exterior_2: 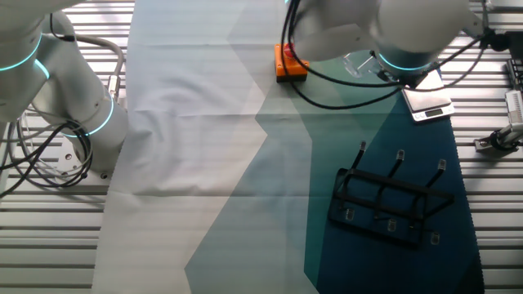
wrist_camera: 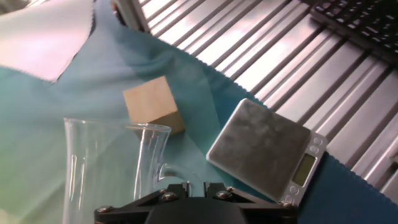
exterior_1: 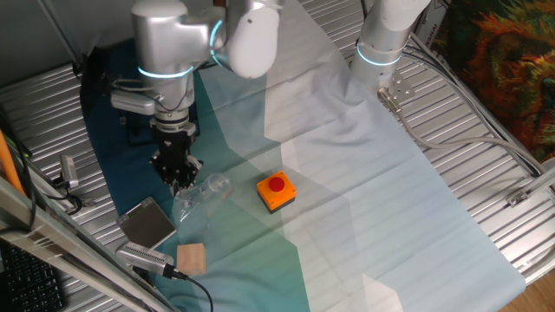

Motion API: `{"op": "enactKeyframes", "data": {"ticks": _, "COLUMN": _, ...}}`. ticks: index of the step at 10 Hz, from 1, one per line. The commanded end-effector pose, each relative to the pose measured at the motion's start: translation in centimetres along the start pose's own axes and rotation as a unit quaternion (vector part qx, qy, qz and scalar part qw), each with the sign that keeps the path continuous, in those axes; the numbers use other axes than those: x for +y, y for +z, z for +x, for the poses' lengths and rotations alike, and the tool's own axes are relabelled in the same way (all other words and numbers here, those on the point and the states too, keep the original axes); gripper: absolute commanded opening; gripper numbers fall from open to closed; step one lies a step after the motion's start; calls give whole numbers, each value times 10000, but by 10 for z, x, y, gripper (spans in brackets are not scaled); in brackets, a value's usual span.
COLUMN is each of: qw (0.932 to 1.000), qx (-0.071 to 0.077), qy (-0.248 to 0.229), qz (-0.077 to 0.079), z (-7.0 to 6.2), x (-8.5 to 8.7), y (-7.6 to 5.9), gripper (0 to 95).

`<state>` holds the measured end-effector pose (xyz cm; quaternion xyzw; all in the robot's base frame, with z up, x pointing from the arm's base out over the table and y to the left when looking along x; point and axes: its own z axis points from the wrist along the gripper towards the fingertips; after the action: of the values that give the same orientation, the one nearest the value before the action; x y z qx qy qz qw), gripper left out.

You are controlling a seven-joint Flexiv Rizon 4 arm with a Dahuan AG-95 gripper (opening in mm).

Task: Take the cup off the cup rack

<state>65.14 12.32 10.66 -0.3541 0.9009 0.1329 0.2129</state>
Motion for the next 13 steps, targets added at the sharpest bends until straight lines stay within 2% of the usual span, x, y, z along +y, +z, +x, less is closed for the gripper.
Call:
{"op": "enactKeyframes", "data": {"ticks": 1, "qw": 9999, "qx": -80, "qy": 16, "qz": 90, "z": 0, "x": -1, "y": 0, "gripper": 0}}
{"op": "enactKeyframes", "data": {"ticks": 4, "qw": 9999, "qx": -95, "qy": 22, "qz": 121, "z": -6, "x": -1, "y": 7, "gripper": 0}}
{"op": "enactKeyframes", "data": {"ticks": 8, "qw": 9995, "qx": -209, "qy": 126, "qz": 217, "z": -25, "x": 2, "y": 21, "gripper": 0}}
{"op": "enactKeyframes", "data": {"ticks": 11, "qw": 9991, "qx": -303, "qy": 147, "qz": 254, "z": -28, "x": 2, "y": 27, "gripper": 0}}
{"op": "enactKeyframes", "data": {"ticks": 12, "qw": 9986, "qx": -438, "qy": 190, "qz": 228, "z": -28, "x": 2, "y": 28, "gripper": 0}}
{"op": "enactKeyframes", "data": {"ticks": 13, "qw": 9983, "qx": -488, "qy": 187, "qz": 247, "z": -28, "x": 2, "y": 28, "gripper": 0}}
